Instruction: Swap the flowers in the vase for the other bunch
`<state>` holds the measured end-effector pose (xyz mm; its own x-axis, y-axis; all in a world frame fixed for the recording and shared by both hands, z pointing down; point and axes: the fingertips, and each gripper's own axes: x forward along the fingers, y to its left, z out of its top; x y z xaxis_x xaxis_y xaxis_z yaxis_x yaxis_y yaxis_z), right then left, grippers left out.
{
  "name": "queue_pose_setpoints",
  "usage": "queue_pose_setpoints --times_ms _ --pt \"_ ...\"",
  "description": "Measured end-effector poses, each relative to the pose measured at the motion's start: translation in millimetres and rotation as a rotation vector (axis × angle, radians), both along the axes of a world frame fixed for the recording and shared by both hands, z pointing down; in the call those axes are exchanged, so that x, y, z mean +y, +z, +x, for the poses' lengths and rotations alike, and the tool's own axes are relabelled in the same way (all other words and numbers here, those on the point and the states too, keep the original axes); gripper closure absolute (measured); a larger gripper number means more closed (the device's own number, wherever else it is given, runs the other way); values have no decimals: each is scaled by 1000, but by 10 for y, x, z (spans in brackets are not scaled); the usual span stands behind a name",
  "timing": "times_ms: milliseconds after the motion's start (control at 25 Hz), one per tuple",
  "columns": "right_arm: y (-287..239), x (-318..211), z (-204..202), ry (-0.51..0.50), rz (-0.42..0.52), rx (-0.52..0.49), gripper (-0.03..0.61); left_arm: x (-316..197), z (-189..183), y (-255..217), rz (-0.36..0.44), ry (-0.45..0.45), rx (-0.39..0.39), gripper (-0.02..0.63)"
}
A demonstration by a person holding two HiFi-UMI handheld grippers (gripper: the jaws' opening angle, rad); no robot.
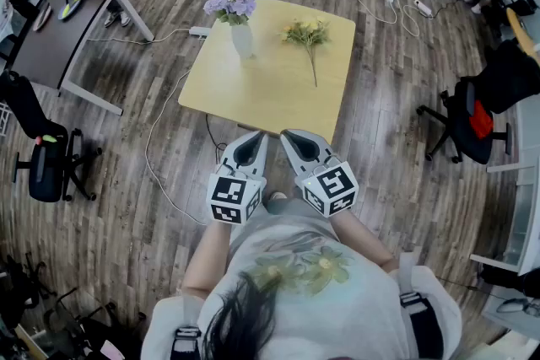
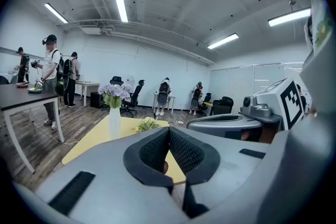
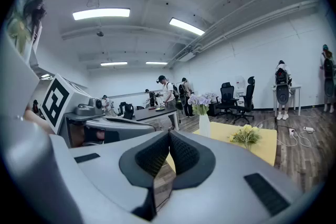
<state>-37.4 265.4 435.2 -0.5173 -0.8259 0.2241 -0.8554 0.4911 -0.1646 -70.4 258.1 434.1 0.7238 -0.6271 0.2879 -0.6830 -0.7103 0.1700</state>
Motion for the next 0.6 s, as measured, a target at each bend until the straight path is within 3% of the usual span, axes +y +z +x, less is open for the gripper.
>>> queue_pose_setpoints --times_ms 320,600 --pt "-11 -90 5 18 4 -14 538 -75 0 1 -8 5 -8 595" --pt "86 -495 27 38 10 -5 537 -492 38 169 -28 27 -8 595"
